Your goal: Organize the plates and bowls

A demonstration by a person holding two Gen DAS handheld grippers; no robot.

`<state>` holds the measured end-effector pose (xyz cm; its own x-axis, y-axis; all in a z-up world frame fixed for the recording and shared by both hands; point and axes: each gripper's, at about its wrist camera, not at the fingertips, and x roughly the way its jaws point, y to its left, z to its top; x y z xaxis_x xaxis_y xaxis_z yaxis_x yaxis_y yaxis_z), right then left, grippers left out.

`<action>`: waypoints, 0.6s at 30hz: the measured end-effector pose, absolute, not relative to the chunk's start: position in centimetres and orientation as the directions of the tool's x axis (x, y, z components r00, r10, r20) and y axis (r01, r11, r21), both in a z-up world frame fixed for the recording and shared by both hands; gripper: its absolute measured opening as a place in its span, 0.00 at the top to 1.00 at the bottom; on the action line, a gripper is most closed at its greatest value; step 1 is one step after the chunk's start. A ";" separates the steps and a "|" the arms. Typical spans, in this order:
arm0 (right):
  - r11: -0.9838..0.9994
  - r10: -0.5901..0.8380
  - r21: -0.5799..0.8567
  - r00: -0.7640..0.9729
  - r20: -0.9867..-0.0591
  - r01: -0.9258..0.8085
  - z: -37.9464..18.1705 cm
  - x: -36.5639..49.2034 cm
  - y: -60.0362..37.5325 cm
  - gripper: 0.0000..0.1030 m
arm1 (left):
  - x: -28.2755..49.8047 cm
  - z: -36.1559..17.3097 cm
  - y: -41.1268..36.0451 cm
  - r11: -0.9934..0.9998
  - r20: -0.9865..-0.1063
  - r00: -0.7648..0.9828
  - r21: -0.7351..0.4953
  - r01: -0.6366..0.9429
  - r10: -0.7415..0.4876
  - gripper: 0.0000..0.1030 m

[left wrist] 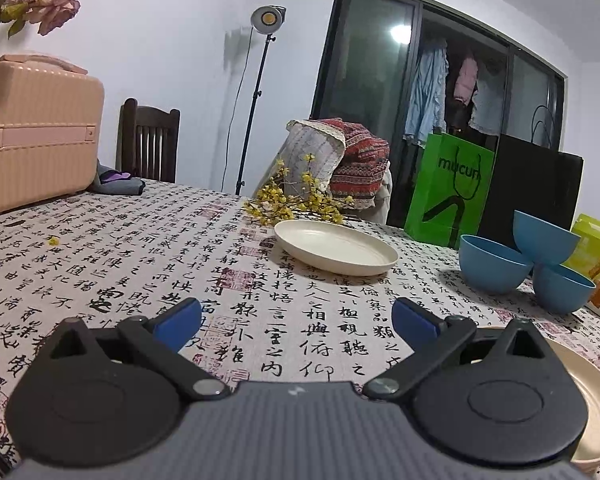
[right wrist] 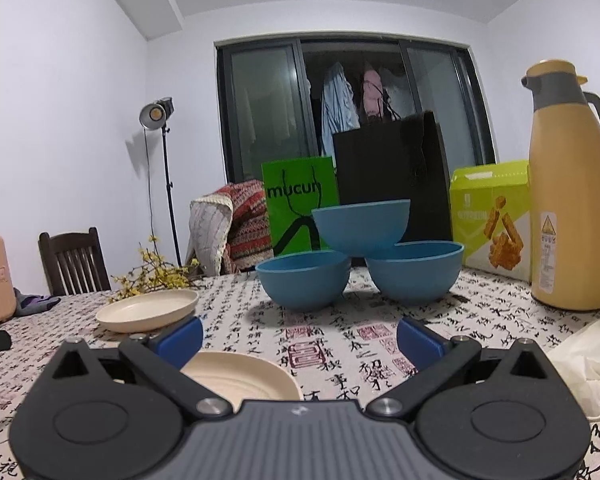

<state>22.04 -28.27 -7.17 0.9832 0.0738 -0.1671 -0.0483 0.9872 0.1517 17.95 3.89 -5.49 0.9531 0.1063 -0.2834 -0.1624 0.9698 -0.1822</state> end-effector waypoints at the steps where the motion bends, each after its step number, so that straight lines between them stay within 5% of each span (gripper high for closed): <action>1: 0.987 0.074 0.150 0.982 -0.175 -0.048 -7.2 22.2 -28.2 0.00 | 17.9 -5.5 3.8 0.971 -0.282 0.953 -0.176 -0.162 0.107 0.00; 18: 0.985 0.016 0.170 0.990 -0.142 0.009 -7.4 21.6 -28.5 0.00 | 17.7 -5.6 3.8 0.974 -0.265 0.961 -0.184 -0.133 0.081 0.00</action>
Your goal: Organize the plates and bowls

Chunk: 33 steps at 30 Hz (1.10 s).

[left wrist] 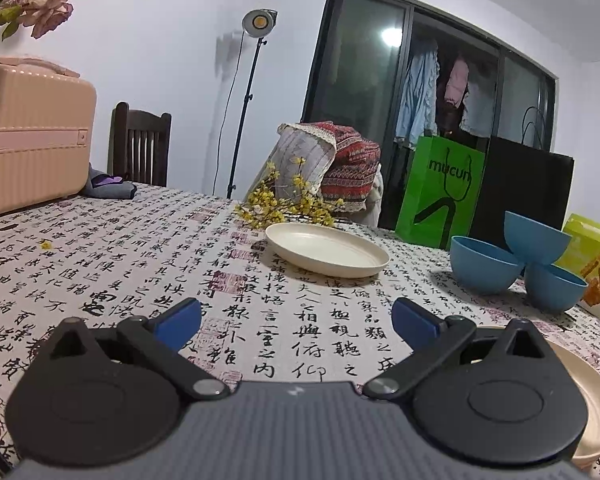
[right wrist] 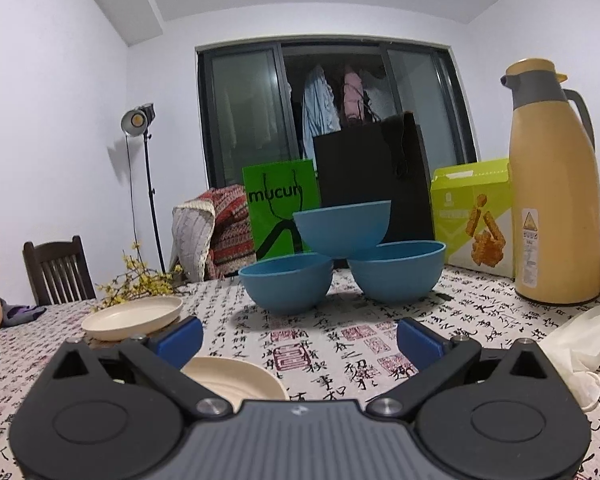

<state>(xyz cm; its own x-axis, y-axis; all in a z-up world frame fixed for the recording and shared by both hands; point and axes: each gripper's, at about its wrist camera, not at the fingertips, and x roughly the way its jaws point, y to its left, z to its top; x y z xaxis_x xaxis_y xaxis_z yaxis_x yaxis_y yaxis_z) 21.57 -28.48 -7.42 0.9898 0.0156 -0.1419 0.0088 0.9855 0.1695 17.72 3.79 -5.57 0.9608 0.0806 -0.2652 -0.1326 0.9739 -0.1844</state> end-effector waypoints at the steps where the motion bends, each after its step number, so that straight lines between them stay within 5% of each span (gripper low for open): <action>1: 0.986 0.015 0.169 0.991 -0.132 0.007 -7.5 21.4 -28.5 0.00 | 17.8 -5.5 3.7 0.975 -0.266 0.961 -0.182 -0.129 0.077 0.00; 20: 0.995 0.039 0.095 0.979 -0.202 -0.020 -7.0 22.6 -27.5 0.00 | 19.1 -5.4 3.4 0.984 -0.352 0.935 -0.153 -0.095 0.036 0.00; 33: 0.952 0.288 0.204 0.897 -0.335 -0.229 0.4 29.3 -26.3 0.00 | 24.0 -0.1 6.9 0.973 -0.464 0.885 -0.221 -0.069 -0.043 0.00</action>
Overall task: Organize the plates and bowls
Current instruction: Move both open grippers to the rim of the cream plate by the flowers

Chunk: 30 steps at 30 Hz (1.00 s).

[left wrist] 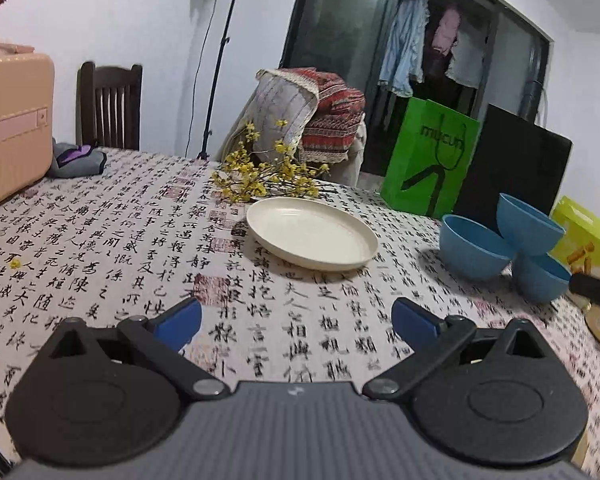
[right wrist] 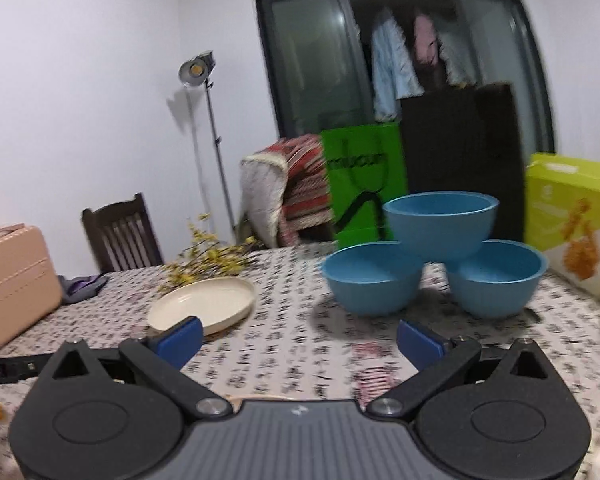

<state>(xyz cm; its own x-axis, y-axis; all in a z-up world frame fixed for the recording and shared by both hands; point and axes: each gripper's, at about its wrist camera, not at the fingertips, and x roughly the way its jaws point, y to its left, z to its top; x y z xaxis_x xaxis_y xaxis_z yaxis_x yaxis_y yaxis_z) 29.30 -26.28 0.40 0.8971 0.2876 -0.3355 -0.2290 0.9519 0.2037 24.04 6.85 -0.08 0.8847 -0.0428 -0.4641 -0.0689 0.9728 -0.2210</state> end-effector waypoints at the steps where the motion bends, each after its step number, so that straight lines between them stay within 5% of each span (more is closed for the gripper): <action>1: 0.947 0.301 0.214 0.888 -0.348 -0.238 0.6 29.9 -25.9 0.00 | 24.5 0.1 7.2 0.970 -0.474 0.879 -0.234 -0.071 -0.050 0.00; 30: 0.900 0.428 0.342 0.697 -0.575 -0.271 2.0 47.2 -15.8 0.09 | 38.8 1.2 12.8 0.940 -0.571 0.818 -0.243 -0.241 0.062 0.00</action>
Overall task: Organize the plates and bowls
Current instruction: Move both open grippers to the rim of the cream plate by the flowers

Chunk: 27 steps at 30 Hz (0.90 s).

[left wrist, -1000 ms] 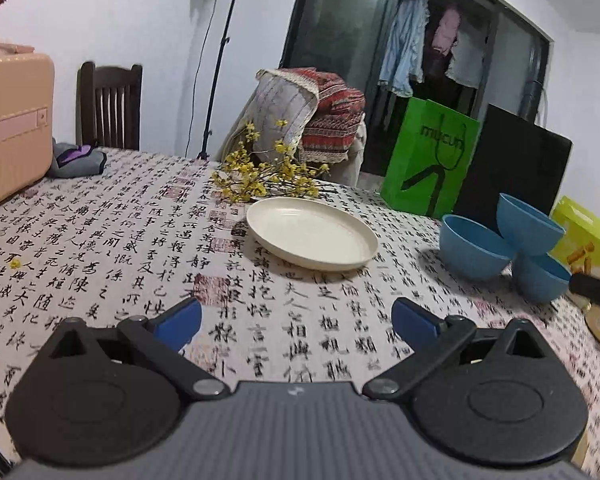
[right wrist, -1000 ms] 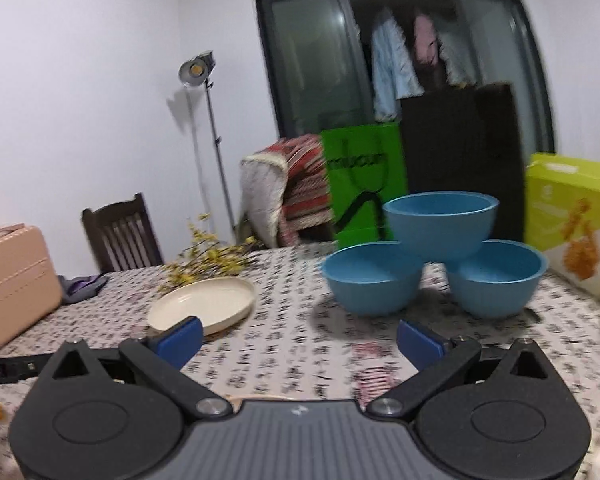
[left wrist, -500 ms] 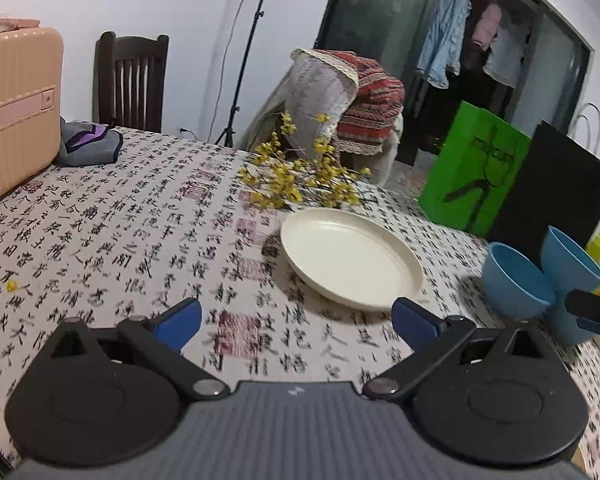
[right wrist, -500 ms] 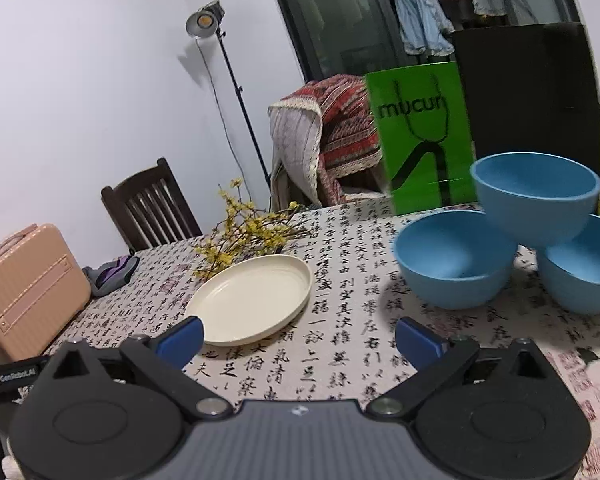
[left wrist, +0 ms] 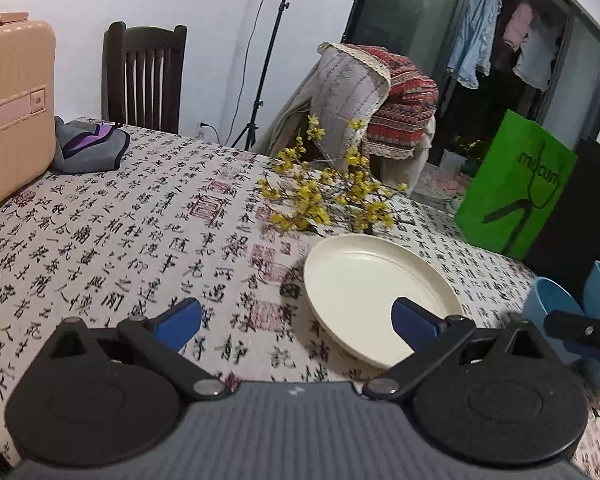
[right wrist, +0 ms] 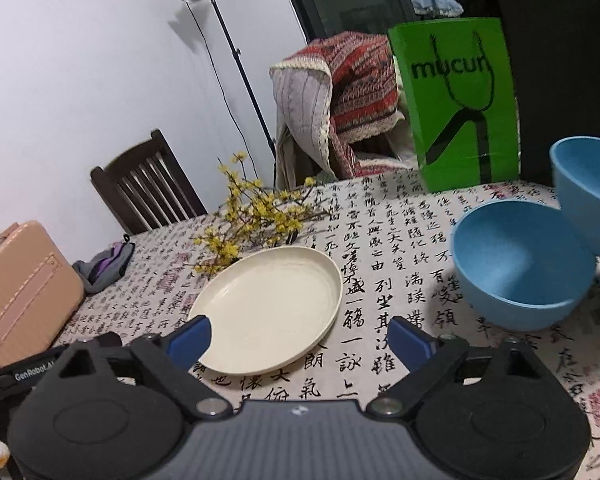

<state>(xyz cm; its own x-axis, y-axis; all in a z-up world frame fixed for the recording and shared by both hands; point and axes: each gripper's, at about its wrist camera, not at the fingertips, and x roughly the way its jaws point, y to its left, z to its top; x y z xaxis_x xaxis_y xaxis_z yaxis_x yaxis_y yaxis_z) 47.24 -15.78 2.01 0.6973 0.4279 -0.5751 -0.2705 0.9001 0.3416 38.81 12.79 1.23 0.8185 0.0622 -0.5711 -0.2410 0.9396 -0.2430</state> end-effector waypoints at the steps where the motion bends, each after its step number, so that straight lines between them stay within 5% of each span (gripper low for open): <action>1: 0.901 0.426 0.341 0.692 -0.583 -0.268 1.8 47.7 -15.5 0.12 | 39.3 1.2 12.9 0.939 -0.574 0.816 -0.240 -0.248 0.069 0.00; 27: 0.956 0.291 0.246 0.652 -0.700 -0.162 -3.0 56.1 -11.2 0.32 | 46.7 -2.5 13.3 0.892 -0.628 0.770 -0.277 -0.357 0.113 0.00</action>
